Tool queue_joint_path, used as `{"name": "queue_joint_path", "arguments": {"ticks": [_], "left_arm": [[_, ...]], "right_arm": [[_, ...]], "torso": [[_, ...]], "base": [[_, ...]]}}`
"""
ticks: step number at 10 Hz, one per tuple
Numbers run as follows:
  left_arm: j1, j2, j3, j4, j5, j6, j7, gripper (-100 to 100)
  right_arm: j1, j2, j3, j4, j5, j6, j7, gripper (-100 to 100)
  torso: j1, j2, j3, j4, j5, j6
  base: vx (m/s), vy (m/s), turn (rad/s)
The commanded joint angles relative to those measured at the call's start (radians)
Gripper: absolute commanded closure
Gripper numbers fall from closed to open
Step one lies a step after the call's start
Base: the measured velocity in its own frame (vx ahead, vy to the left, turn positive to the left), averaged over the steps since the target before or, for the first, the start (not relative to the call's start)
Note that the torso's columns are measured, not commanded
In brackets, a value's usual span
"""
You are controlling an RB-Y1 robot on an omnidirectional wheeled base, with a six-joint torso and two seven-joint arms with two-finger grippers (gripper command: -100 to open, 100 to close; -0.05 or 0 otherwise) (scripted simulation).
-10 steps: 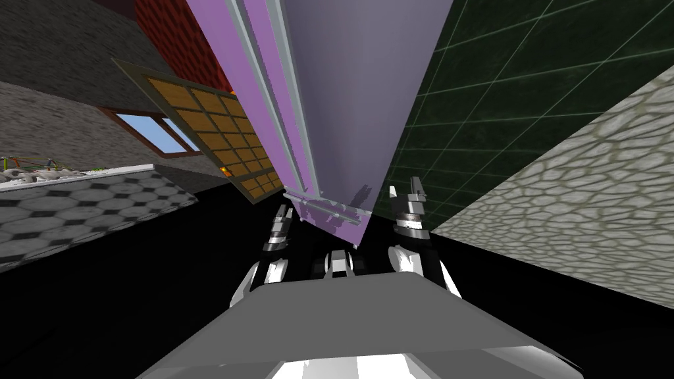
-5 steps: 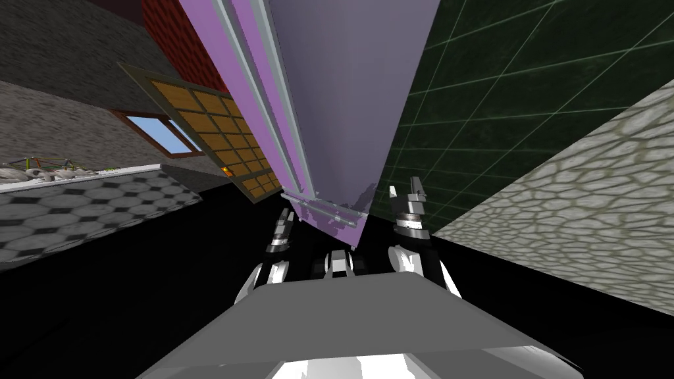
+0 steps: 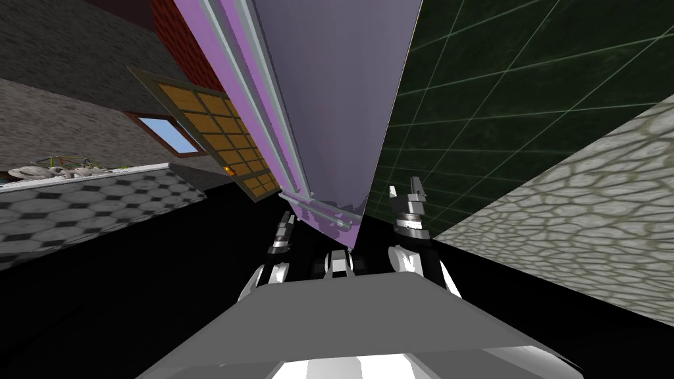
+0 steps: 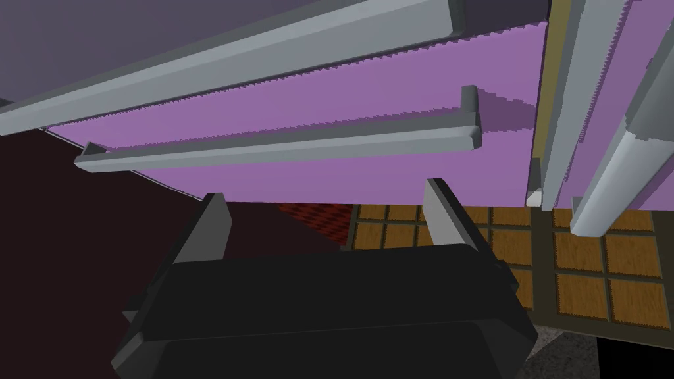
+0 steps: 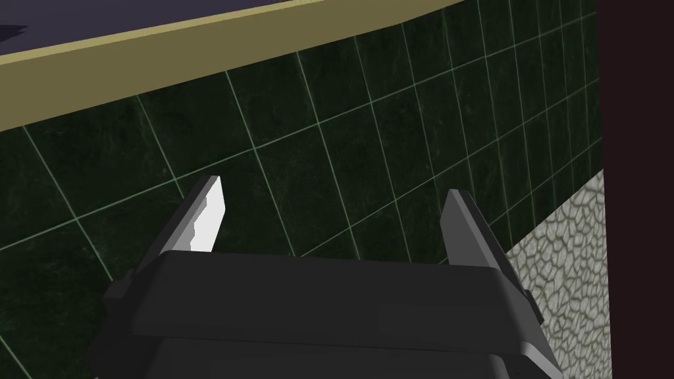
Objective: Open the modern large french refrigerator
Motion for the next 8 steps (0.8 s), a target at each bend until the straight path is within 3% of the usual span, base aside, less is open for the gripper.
{"name": "queue_joint_path", "arguments": {"ticks": [1, 8], "left_arm": [[-0.017, -0.001, 0.0, 0.064, -0.001, -0.021, -0.004, -100], [-0.083, 0.004, 0.007, 0.298, 0.0, -0.112, -0.009, -100]], "right_arm": [[0.0, 0.0, 0.0, 0.0, 0.0, 0.0, 0.0, 0], [0.0, 0.0, 0.0, 0.0, 0.0, 0.0, 0.0, 0]], "torso": [[0.001, -0.001, 0.0, 0.0, 0.0, 0.0], [-0.003, 0.0, 0.0, 0.0, 0.0, 0.0]], "base": [[0.017, -0.07, 0.029], [0.016, -0.128, 0.063]]}}
